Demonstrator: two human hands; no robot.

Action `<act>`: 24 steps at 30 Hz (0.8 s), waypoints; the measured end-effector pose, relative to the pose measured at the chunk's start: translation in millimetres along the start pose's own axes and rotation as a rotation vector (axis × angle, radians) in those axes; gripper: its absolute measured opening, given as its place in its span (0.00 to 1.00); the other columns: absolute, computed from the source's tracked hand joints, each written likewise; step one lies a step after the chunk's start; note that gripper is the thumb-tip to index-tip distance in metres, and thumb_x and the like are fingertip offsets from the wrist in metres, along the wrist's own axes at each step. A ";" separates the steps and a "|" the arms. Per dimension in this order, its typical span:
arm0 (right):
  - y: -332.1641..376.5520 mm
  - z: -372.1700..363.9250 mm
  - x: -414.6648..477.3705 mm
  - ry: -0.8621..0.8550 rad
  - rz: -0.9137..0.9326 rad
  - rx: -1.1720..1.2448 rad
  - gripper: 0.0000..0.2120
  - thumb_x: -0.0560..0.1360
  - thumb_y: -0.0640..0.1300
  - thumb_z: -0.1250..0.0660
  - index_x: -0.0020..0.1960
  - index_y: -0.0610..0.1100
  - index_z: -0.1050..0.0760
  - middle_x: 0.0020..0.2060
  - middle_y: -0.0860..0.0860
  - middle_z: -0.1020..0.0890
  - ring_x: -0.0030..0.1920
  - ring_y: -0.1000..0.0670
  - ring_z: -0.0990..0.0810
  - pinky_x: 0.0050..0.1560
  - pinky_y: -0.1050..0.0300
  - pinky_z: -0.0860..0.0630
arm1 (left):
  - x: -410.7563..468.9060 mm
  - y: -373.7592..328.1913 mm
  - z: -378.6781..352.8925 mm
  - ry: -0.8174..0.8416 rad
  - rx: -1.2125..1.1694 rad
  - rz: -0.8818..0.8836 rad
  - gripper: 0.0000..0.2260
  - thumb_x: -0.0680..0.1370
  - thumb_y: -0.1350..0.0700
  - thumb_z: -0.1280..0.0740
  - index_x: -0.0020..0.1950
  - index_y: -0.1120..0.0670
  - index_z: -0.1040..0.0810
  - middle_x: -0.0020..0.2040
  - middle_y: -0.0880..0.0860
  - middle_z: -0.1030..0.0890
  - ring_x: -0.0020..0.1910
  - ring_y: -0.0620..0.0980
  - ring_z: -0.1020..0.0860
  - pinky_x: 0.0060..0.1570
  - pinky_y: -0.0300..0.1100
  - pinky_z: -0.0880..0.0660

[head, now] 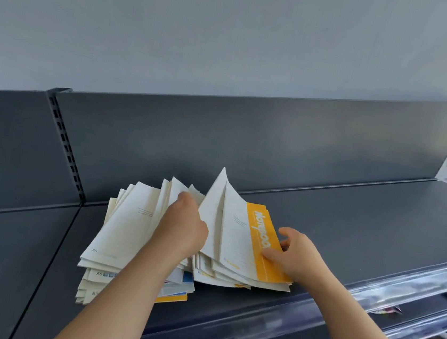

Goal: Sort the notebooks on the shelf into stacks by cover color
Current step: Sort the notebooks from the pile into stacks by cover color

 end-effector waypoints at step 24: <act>-27.5 20.6 -3.0 -0.119 -0.050 0.084 0.22 0.73 0.46 0.30 0.65 0.46 0.32 0.49 0.52 0.23 0.46 0.51 0.23 0.41 0.60 0.25 | -15.6 -13.4 -33.1 0.172 0.047 -0.129 0.07 0.74 0.58 0.32 0.51 0.57 0.22 0.46 0.51 0.19 0.42 0.48 0.21 0.37 0.39 0.25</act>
Point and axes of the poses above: each hand's wrist, its own x-axis towards the middle knuckle, its own z-axis out of the back of the hand, y = z × x, the point moved 1 cm from there along x, towards the middle knuckle
